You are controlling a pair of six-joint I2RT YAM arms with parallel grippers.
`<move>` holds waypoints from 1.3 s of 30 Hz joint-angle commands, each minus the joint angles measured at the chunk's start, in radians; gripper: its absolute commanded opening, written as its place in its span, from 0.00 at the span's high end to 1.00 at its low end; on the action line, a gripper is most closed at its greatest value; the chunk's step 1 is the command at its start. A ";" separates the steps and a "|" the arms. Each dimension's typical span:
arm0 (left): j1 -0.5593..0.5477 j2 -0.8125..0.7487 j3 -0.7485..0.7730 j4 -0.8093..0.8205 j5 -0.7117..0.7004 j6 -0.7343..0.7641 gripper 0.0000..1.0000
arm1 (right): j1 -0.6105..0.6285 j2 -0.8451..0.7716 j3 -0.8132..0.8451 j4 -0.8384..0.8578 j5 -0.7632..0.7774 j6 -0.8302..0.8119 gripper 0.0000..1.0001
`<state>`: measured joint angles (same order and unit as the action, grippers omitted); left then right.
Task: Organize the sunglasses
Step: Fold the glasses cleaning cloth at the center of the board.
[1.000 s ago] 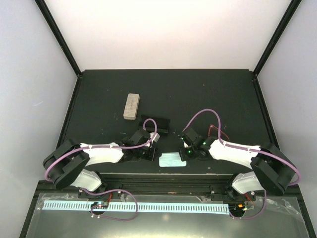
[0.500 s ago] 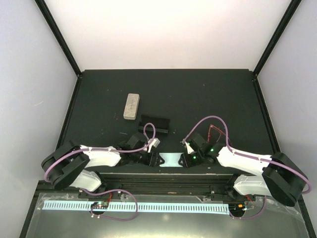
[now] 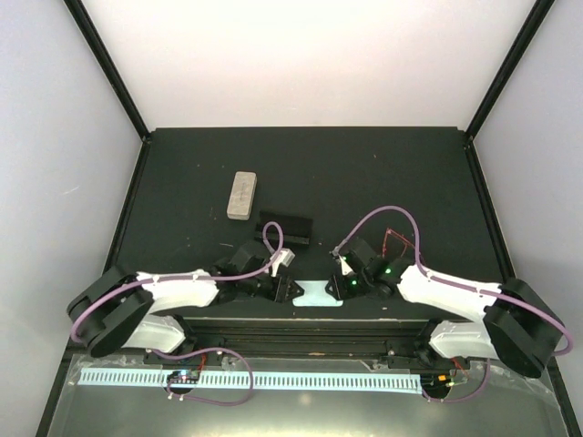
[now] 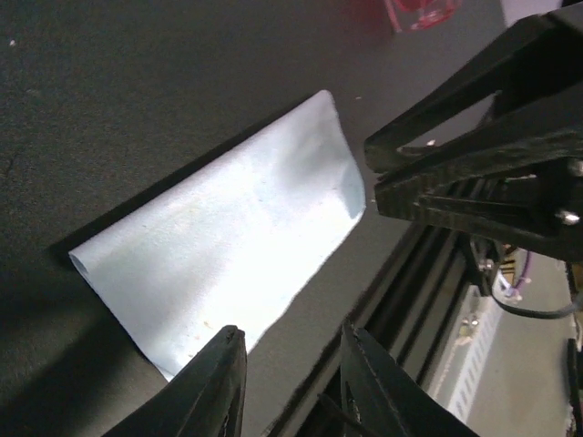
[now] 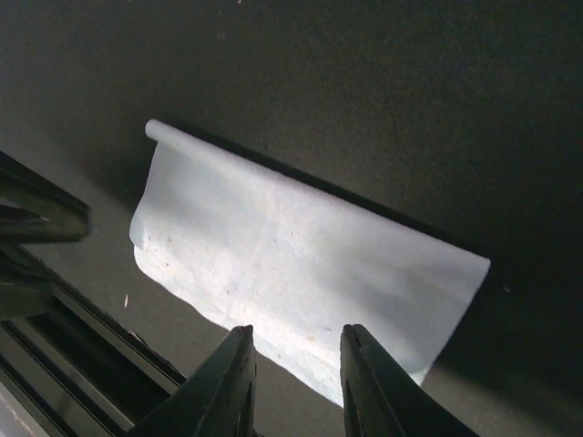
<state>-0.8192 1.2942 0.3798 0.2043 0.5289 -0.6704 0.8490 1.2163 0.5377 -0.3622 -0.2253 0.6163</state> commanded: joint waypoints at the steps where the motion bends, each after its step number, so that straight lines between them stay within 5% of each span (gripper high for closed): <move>1: -0.015 0.100 0.065 0.033 -0.007 -0.021 0.74 | 0.017 0.058 0.025 0.033 0.027 0.023 0.72; 9: -0.049 0.185 0.046 -0.041 -0.081 -0.040 0.78 | 0.050 0.091 -0.054 0.030 0.032 0.106 0.76; 20: -0.049 0.024 0.065 -0.183 -0.120 0.007 0.77 | 0.051 -0.064 -0.010 -0.163 0.253 0.123 0.73; 24: -0.050 0.016 0.128 -0.184 -0.149 0.010 0.77 | 0.057 0.001 0.060 -0.110 0.221 0.093 0.75; 32: -0.051 0.194 0.171 -0.087 -0.217 -0.076 0.94 | 0.069 0.181 0.098 0.114 0.087 0.110 0.86; 39: -0.052 0.249 0.161 -0.163 -0.357 -0.125 0.94 | 0.073 0.239 0.087 0.100 0.216 0.120 0.86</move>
<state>-0.8654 1.5234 0.5331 0.0986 0.2855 -0.7555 0.9150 1.4437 0.6224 -0.2775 -0.1024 0.7200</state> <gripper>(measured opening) 0.062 0.140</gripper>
